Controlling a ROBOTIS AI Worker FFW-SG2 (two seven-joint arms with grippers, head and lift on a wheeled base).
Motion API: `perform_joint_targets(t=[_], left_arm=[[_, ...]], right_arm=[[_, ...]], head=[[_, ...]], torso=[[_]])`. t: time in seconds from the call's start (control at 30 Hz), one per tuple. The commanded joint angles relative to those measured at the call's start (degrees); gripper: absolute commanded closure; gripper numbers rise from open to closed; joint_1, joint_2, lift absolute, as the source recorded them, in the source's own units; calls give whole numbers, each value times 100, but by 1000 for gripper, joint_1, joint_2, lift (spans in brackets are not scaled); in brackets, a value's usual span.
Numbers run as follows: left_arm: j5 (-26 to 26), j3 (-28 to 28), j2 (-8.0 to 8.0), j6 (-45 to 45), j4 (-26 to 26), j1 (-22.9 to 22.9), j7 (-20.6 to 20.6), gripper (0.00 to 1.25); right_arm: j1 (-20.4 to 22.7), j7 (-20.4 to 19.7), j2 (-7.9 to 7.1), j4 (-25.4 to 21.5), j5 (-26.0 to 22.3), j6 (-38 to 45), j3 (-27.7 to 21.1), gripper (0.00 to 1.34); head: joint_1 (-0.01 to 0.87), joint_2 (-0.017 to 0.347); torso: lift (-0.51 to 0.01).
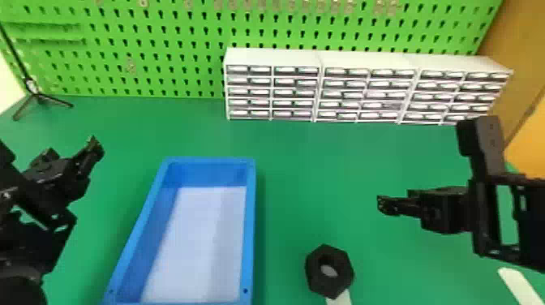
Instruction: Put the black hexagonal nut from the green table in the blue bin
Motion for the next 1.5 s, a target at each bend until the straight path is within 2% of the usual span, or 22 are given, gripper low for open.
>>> perform_joint_targets(t=[0.0, 0.33, 0.63, 1.2, 1.47], left_arm=[[-19, 13, -1, 0, 0, 0, 0, 433], [-19, 66, -1, 0, -9, 53, 0, 433], [-11, 145, -1, 0, -70, 140, 0, 433], [16, 215, -1, 9, -141, 263, 0, 433], [16, 259, -1, 9, -167, 299, 0, 433]], right_arm=[[8, 0, 3, 19, 2, 8, 87, 516], [87, 0, -58, 107, -95, 8, 228, 516], [114, 0, -199, 222, -227, 8, 386, 516], [140, 0, -138, 292, -183, 8, 500, 516], [193, -9, -138, 397, -306, 8, 491, 516]], head=[[692, 8], [692, 8], [692, 8], [692, 8], [692, 8]], torso=[[-97], [-97], [-97], [-97], [-97]])
